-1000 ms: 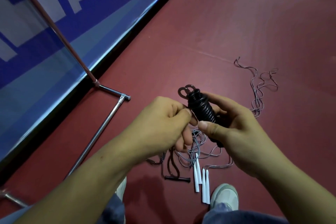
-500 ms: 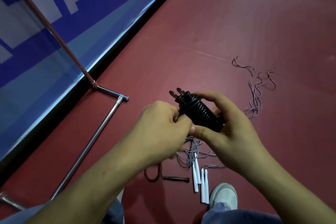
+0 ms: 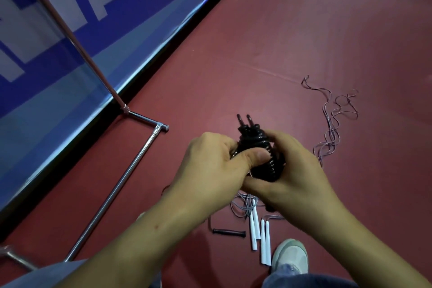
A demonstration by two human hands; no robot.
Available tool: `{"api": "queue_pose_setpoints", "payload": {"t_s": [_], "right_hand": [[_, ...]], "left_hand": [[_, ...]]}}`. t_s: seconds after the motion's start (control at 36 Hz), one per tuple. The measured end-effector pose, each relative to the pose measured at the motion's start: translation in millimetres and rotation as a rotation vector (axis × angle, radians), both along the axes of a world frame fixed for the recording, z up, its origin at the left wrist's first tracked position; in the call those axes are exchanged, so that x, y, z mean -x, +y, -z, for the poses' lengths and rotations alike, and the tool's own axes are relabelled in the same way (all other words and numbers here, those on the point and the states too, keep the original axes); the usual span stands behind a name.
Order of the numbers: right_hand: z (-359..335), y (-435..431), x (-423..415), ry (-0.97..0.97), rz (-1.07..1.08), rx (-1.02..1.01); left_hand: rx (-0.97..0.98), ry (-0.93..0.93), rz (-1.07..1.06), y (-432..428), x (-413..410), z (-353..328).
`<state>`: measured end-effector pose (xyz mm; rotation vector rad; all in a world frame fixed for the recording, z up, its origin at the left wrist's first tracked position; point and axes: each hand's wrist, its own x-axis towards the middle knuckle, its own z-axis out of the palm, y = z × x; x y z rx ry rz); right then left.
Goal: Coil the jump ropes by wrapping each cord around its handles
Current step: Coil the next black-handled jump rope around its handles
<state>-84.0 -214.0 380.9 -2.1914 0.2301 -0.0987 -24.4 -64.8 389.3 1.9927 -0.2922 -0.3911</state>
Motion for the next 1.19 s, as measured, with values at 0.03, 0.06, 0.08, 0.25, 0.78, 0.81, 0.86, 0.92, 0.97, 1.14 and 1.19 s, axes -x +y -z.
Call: {"api": "queue_pose_setpoints", "payload": {"t_s": [0.03,0.06,0.08,0.25,0.78,0.81,0.86,0.92,0.97,1.14,1.19], "right_hand": [[-3,-4,0,0.054,-0.044,-0.090],[-7,-8,0,0.097,-0.098,-0.221],[-12,-12,1,0.123,-0.154,-0.350],[-21,-15,7,0.226,-0.289,-0.558],[-19,-9,3,0.119,-0.124,-0.690],[-17,-8,2,0.115,-0.117,-0.678],[-14,-8,1,0.113,-0.110,-0.646],[-12,-8,0,0.116,-0.109,-0.618],[-12,-8,-1,0.124,-0.107,-0.595],[-8,-12,0,0.098,-0.101,-0.370],[-6,-14,-1,0.107,-0.102,-0.303]], "left_hand": [[0.007,-0.013,0.030,2,1,-1],[0.008,-0.027,0.062,3,1,-1],[0.009,-0.035,0.096,4,2,-3],[0.075,0.016,0.185,6,8,-8],[0.174,0.085,0.085,2,10,-3],[0.169,0.082,0.075,1,10,-4],[0.151,0.081,0.052,-1,11,-5],[0.134,0.089,0.039,-1,12,-5],[0.102,0.093,0.034,-2,12,-6],[-0.015,0.175,0.086,-2,11,-7],[-0.067,0.182,0.134,0,9,-8]]}}
